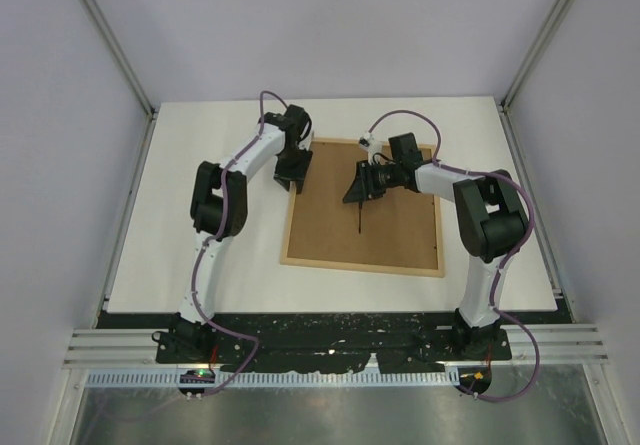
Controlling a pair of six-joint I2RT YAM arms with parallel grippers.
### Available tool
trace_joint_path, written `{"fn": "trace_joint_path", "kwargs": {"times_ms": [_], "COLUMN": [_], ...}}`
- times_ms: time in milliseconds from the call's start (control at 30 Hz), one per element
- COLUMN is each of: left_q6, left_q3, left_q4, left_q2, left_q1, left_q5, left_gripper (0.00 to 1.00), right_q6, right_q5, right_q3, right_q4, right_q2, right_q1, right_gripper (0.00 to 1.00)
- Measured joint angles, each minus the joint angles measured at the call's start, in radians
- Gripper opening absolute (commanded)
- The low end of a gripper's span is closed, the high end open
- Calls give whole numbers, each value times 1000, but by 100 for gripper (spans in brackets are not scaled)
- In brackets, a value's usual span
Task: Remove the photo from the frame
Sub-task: Adjust the photo frame item on the photo frame.
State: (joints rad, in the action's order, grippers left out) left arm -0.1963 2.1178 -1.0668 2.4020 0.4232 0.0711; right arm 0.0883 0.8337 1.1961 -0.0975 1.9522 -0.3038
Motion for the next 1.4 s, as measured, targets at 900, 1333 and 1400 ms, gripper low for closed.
{"fn": "trace_joint_path", "kwargs": {"times_ms": [900, 1333, 1400], "left_q6": [-3, -7, -7], "left_q3": [-80, -275, -296], "left_q4": [43, 196, 210], "left_q2": [-39, -113, -121], "left_q1": [-58, -138, -143], "left_q5": [159, 410, 426], "left_gripper": [0, 0, 0], "right_q6": [-7, -8, -7], "right_q5": [6, 64, 73], "right_q3": [11, 76, 81], "right_q4": [-8, -76, -87], "right_q2": [22, 91, 99], "right_q1": [0, 0, 0], "right_gripper": [8, 8, 8]}}
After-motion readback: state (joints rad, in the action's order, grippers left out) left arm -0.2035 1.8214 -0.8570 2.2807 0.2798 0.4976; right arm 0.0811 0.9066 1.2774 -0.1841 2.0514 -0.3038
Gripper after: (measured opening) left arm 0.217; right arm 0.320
